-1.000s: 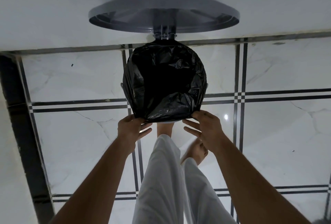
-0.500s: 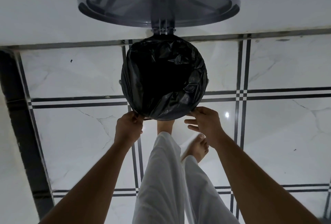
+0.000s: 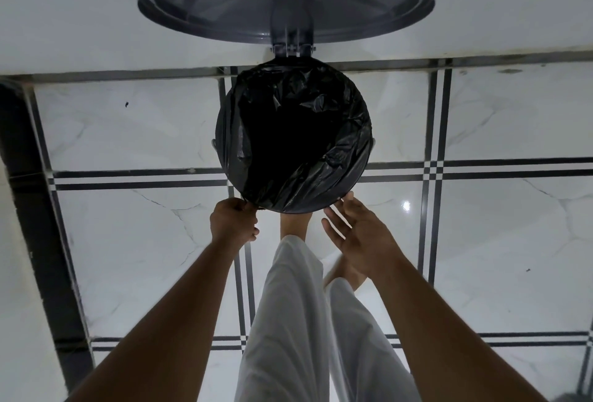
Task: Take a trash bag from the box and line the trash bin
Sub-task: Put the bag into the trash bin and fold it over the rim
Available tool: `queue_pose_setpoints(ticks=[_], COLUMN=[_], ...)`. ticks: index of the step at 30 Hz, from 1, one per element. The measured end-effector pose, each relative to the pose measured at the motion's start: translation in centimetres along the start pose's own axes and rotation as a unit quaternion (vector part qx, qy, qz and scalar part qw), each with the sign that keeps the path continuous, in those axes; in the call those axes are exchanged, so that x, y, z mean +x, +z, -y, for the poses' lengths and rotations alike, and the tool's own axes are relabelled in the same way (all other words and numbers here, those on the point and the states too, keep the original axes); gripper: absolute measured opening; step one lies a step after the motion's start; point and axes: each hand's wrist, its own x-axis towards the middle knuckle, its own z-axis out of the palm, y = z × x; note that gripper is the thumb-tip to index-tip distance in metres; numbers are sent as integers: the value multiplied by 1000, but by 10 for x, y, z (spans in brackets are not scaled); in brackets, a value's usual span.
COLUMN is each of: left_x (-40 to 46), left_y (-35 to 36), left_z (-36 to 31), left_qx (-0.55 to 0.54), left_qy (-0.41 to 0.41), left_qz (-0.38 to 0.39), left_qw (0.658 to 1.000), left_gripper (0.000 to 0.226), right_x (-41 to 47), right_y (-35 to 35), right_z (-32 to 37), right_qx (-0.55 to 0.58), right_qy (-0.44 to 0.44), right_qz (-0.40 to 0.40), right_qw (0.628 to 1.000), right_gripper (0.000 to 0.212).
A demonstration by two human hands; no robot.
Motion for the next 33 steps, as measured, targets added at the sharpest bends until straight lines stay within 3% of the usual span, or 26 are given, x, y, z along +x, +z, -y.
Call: queue_pose_setpoints(ticks=[5,7,13,19,25,27,30,33], left_x=[-1,-1,1,7,5,0,-6,-11], left_y=[-6,-9,-10,-9,-17,-25,-39,-50], left_z=[2,2,-2,-8,-10,-13,-16,-26], left_qx=[-149,-162,-171,-178,-221,-264,-299,-274], left_qy=[-59,-60,-67,-69,-101,-117,-129,-116], left_qz=[56,68,89,103,116,143,179,96], left_qw=[986,983,979,976,963,947,929,950], left_gripper=[23,23,21,13,11,8,20,18], right_x=[9,12,17,42,44,35,17,-1], right_y=[6,9,13,24,25,20,15,18], right_z=[4,7,14,31,46,56,66,66], right_qx=[30,21,-13,-63,-62,-33,-46,-108], right_qy=[34,36,51,23,23,1,-46,-139], right_qz=[-13,-10,-38,-118,-107,-112,-102,-101], right_qw=[999,999,998,991,992,993,993,979], right_gripper=[20,23,0,11,20,20,35,34])
